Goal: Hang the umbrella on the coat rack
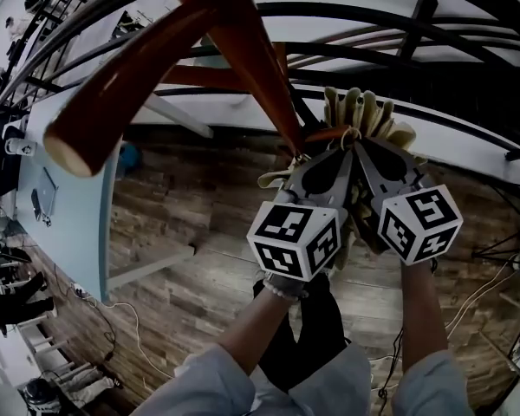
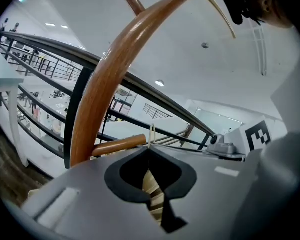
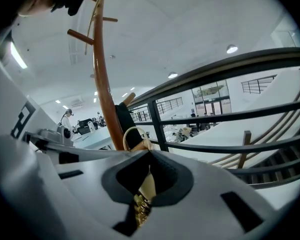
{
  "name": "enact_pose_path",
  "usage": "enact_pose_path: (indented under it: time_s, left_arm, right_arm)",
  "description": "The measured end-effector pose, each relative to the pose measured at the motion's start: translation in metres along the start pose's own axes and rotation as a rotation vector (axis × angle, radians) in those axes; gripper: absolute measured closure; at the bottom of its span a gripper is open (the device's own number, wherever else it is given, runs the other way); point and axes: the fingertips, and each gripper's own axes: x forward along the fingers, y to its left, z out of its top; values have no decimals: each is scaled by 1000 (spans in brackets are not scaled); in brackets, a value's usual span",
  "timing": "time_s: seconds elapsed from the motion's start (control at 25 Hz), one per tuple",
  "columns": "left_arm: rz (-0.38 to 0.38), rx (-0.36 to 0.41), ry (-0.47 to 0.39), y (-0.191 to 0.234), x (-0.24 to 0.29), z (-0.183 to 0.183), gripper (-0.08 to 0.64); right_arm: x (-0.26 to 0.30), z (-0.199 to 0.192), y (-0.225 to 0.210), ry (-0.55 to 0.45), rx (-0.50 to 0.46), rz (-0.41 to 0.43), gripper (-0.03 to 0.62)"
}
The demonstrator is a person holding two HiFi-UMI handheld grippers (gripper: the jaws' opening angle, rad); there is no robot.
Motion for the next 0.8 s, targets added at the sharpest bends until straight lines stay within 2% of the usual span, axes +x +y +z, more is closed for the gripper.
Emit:
enact_pose_path:
  time_s: [0.36, 0.8]
  left_arm:
    - [44, -41, -6, 10, 11, -8, 551]
    - [113, -34, -8, 33, 14, -23, 551]
  right_arm:
    - [14, -8, -10, 35, -4, 28, 588]
    - [35, -27, -7, 65, -20, 82, 588]
